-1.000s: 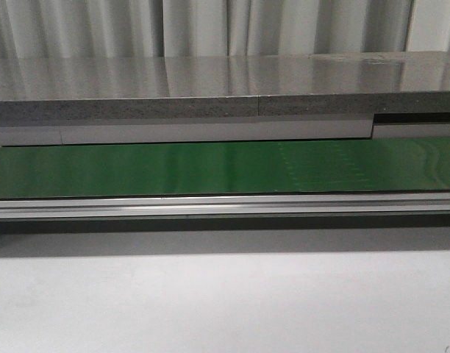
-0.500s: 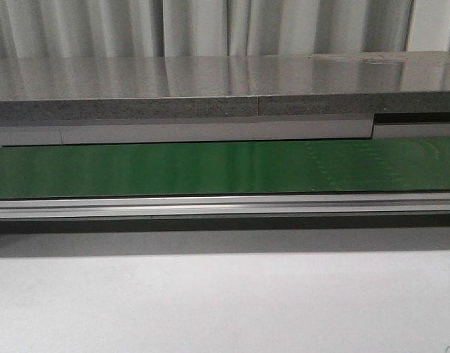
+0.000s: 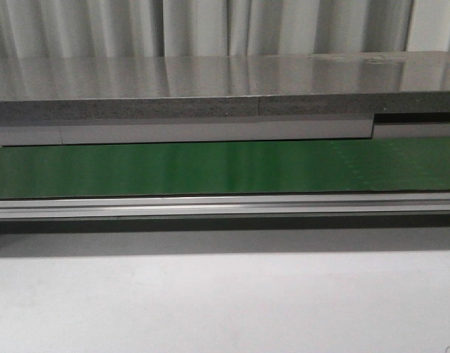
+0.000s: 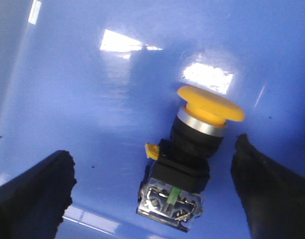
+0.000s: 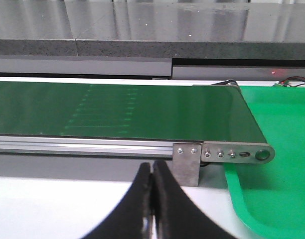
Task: Move button from left to right
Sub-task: 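Close the left gripper around the black body of the yellow button, then lift the button with the left gripper and lower it onto the belt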
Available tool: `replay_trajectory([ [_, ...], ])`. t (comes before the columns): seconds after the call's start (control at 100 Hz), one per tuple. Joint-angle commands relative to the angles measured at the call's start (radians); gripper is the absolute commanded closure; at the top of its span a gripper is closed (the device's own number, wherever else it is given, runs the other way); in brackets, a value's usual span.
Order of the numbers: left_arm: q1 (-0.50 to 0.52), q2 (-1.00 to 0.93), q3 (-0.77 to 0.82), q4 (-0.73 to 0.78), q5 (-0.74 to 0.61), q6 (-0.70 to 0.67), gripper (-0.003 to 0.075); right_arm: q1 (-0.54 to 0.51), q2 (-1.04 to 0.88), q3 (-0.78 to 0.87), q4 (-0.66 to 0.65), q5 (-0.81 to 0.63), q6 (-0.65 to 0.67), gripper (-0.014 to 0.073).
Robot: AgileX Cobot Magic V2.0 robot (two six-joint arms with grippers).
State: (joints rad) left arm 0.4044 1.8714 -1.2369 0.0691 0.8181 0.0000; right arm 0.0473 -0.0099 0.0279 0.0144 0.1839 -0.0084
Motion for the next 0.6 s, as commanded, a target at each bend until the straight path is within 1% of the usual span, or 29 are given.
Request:
replay_trajectory([
  [0.0, 0.002, -0.024, -0.029, -0.007, -0.023, 0.0, 0.0103, -0.006, -0.021, -0.015, -0.009, -0.076, -0.003, 0.0661],
  [0.48, -0.002, 0.082, -0.029, -0.022, -0.019, 0.005, 0.0105, -0.006, -0.021, -0.015, -0.009, -0.076, -0.003, 0.0661],
  [0.53, -0.002, 0.087, -0.029, -0.027, -0.014, 0.0, 0.0128, -0.006, -0.021, -0.015, -0.009, -0.076, -0.003, 0.0661],
  [0.58, -0.002, 0.087, -0.029, -0.027, -0.014, 0.0, 0.0181, -0.006, -0.021, -0.015, -0.009, -0.076, -0.003, 0.0661],
  [0.59, -0.002, 0.087, -0.029, -0.027, -0.014, 0.0, 0.0202, -0.006, -0.021, -0.015, -0.009, -0.076, -0.003, 0.0661],
])
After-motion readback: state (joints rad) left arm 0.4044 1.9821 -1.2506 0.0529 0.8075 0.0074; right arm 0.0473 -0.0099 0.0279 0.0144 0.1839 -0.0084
